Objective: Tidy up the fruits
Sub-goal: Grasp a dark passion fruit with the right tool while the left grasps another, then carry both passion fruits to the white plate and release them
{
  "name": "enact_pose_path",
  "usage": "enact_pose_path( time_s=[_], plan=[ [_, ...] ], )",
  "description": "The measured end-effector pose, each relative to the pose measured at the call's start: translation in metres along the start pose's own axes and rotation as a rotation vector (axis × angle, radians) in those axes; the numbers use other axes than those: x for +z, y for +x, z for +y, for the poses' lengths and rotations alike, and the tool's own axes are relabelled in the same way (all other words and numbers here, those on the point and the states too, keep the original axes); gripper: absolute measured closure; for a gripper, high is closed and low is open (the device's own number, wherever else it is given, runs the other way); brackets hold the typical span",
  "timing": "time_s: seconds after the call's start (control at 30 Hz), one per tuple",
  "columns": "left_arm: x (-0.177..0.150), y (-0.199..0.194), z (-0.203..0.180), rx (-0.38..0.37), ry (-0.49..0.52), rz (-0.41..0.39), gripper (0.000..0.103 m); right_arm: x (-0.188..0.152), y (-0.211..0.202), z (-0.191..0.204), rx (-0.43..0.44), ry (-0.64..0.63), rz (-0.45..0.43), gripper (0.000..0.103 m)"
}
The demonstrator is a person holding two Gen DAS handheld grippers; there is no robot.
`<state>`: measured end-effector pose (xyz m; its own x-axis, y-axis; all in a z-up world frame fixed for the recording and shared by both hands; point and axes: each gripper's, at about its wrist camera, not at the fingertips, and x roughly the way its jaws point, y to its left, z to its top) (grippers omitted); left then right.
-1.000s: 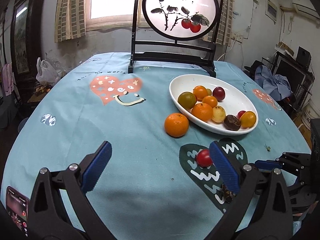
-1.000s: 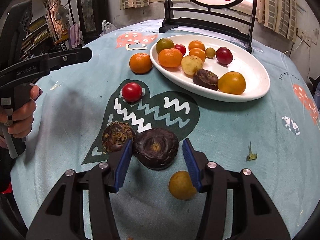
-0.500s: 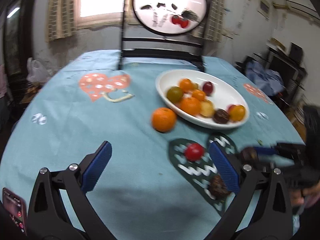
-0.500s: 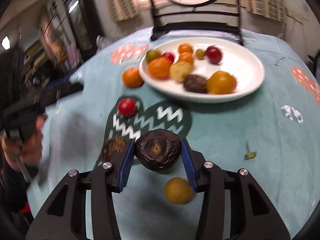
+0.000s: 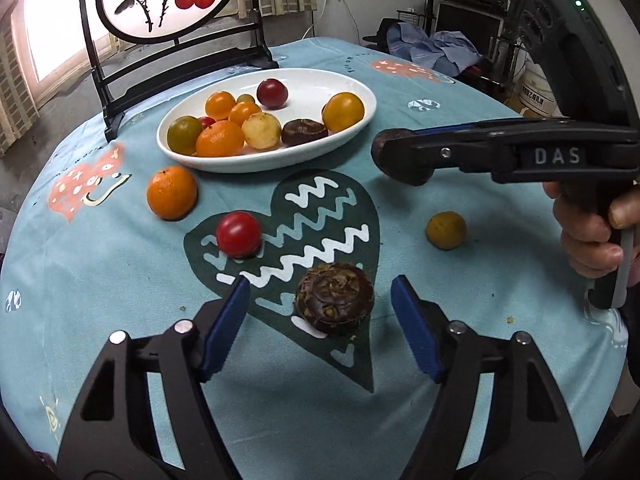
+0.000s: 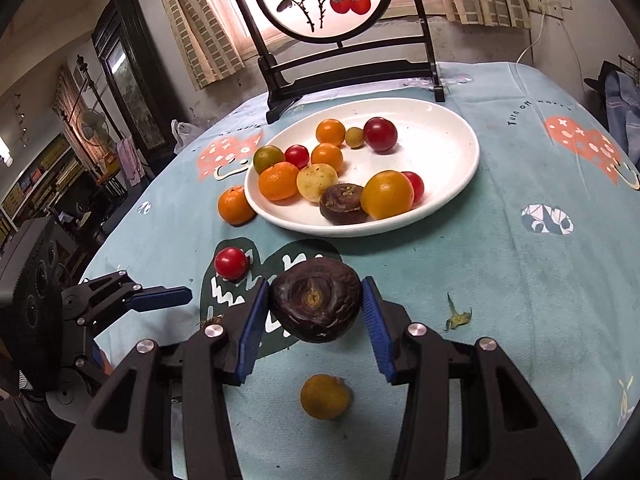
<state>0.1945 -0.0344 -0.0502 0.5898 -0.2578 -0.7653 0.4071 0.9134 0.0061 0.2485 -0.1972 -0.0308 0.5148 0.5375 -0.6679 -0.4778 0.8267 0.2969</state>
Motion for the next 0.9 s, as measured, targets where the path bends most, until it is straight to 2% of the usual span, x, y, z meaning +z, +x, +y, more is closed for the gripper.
enact_pose_path(
  time_s=[0.13,0.27,0.43,0.6,0.73,0.9],
  plan=[
    [-0.003,0.008,-0.005,-0.023,0.022,0.043,0.057,-0.001,0.001,0.002,-0.006,-0.008,0.001,0.056],
    [-0.005,0.010,-0.011,0.009,0.053,0.037,0.058,-0.001,0.001,0.002,-0.009,-0.007,0.001,0.056],
    [-0.004,0.009,-0.009,-0.002,0.033,0.033,0.058,-0.001,0.001,0.002,-0.011,-0.011,-0.001,0.056],
    [0.005,-0.005,-0.004,-0.027,0.000,-0.034,0.058,0.001,-0.002,0.002,-0.016,-0.017,-0.023,0.056],
    [0.032,-0.017,0.008,-0.035,-0.052,-0.107,0.058,0.013,-0.005,-0.004,-0.025,0.010,-0.099,0.056],
    [0.088,-0.001,0.038,0.061,-0.138,-0.157,0.058,0.045,0.005,-0.021,-0.094,0.070,-0.199,0.056]
  ],
)
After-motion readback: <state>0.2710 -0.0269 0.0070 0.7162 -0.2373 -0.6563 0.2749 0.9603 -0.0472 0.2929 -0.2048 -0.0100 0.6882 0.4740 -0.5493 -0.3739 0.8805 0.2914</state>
